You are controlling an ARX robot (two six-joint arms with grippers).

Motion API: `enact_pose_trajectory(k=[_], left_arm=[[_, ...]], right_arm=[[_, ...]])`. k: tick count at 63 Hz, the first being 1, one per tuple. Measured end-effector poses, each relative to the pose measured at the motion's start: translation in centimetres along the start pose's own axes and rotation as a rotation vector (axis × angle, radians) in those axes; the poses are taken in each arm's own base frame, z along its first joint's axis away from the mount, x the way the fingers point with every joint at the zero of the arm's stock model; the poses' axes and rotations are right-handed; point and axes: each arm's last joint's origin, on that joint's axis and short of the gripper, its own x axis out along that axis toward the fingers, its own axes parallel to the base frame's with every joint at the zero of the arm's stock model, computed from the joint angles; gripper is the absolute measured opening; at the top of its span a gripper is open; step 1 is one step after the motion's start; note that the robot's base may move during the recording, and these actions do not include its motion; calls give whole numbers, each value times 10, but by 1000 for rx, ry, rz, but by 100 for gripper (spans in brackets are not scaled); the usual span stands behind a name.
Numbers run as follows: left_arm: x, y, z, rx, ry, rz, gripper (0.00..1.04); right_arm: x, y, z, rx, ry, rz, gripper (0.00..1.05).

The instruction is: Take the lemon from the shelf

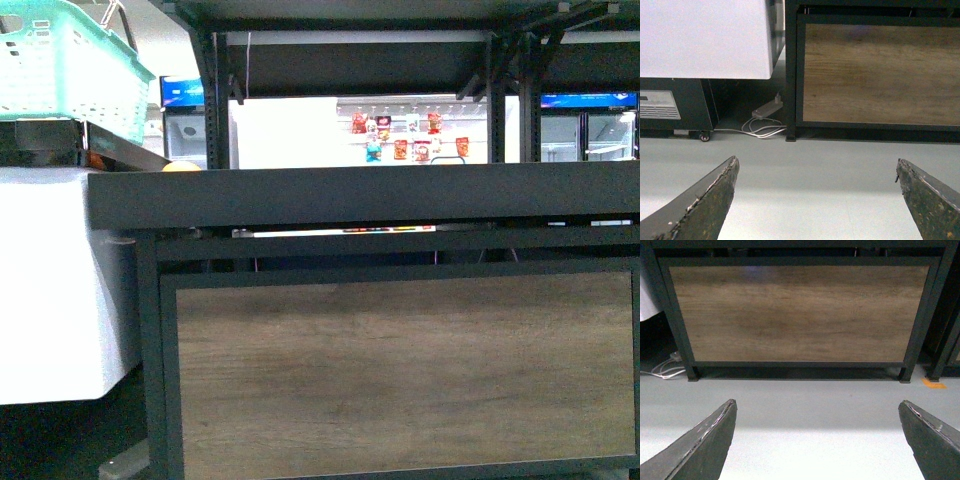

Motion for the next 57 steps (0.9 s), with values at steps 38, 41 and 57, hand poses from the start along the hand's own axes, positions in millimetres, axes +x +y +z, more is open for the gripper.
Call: enact_pose_trajectory(k=[38,41,57], left_arm=[[0,0,0,0,0,0,97],[0,0,0,0,0,0,97],[0,0,0,0,0,0,97]], right_arm=[[0,0,0,0,0,0,97],[0,0,0,0,0,0,97],[0,0,0,0,0,0,97]])
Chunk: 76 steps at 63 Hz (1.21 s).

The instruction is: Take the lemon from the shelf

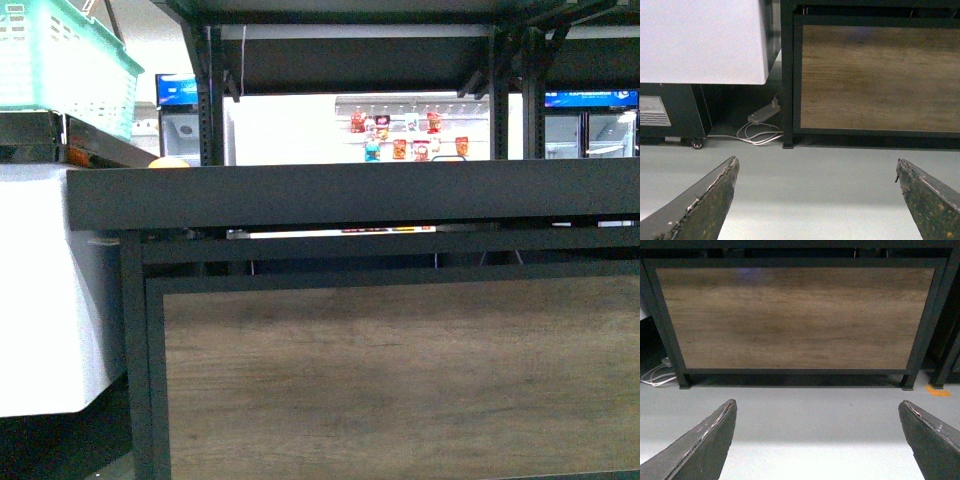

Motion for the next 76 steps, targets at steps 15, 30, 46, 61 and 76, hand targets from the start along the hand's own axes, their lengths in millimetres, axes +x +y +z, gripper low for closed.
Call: enact_pose_trajectory(k=[15,30,46,61,76], left_arm=[[0,0,0,0,0,0,97],[0,0,0,0,0,0,97],[0,0,0,0,0,0,97],[0,0,0,0,0,0,97],[0,0,0,0,0,-1,97]], right_arm=[[0,0,0,0,0,0,97],[0,0,0,0,0,0,97],[0,0,0,0,0,-1,97],[0,0,0,0,0,0,97],[0,0,0,0,0,0,97]])
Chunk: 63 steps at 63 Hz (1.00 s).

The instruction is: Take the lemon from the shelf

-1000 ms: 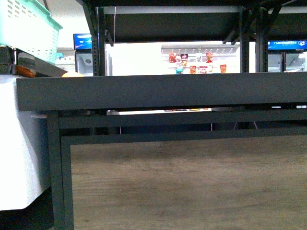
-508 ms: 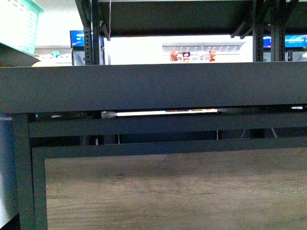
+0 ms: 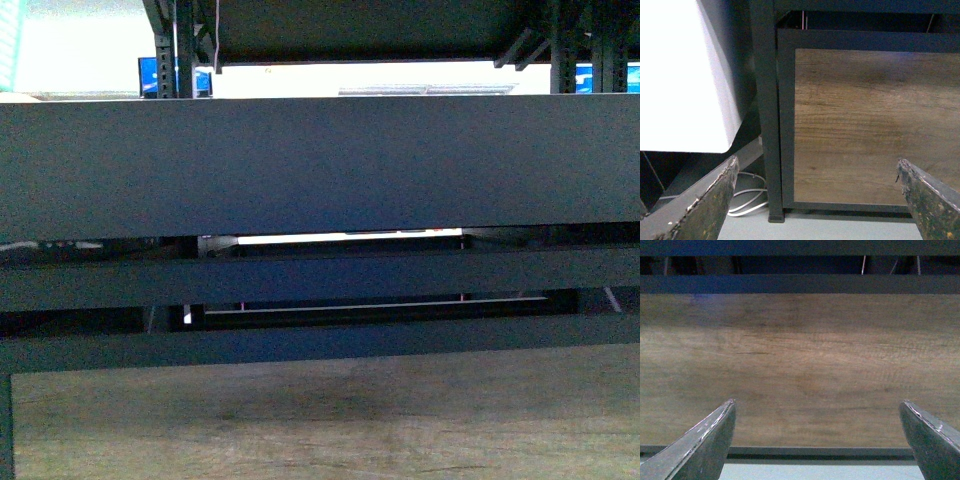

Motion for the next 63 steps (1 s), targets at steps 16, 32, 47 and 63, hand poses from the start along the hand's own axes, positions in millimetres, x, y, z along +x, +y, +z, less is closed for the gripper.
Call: enact_pose_trajectory(k=[16,32,47,63], left_arm=[[0,0,0,0,0,1,97],[0,0,0,0,0,1,97],[0,0,0,0,0,1,97],[0,0,0,0,0,1,97]], right_arm=[[0,0,0,0,0,-1,97],[0,0,0,0,0,-2,97],[0,0,0,0,0,-1,97],[0,0,0,0,0,-1,97]])
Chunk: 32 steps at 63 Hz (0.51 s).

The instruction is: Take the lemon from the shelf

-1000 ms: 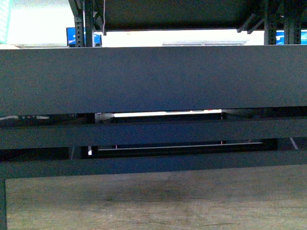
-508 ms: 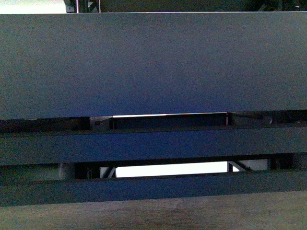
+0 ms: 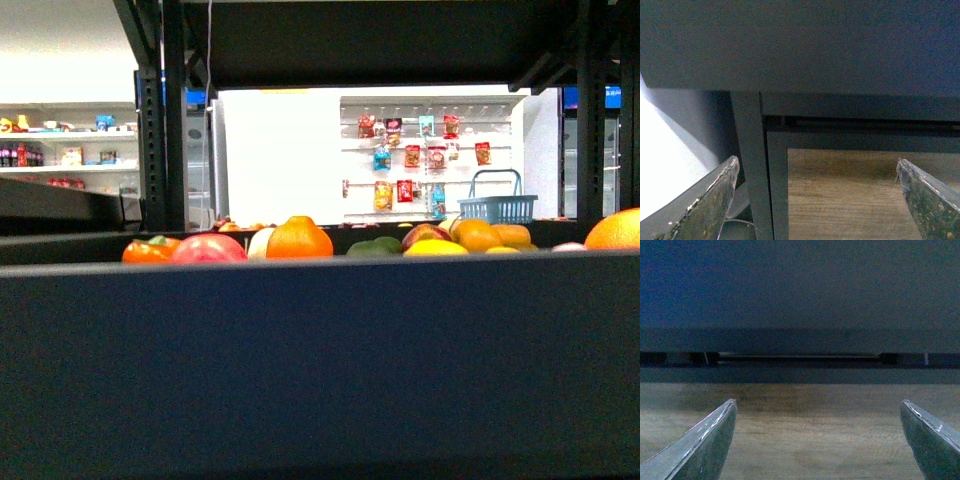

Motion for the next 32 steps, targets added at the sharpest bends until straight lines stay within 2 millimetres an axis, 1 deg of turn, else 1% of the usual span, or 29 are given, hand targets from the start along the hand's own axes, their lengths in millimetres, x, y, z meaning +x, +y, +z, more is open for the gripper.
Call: enact_pose_trajectory(k=[32], left_arm=[[0,0,0,0,0,0,97]], right_arm=[[0,0,0,0,0,1,97]])
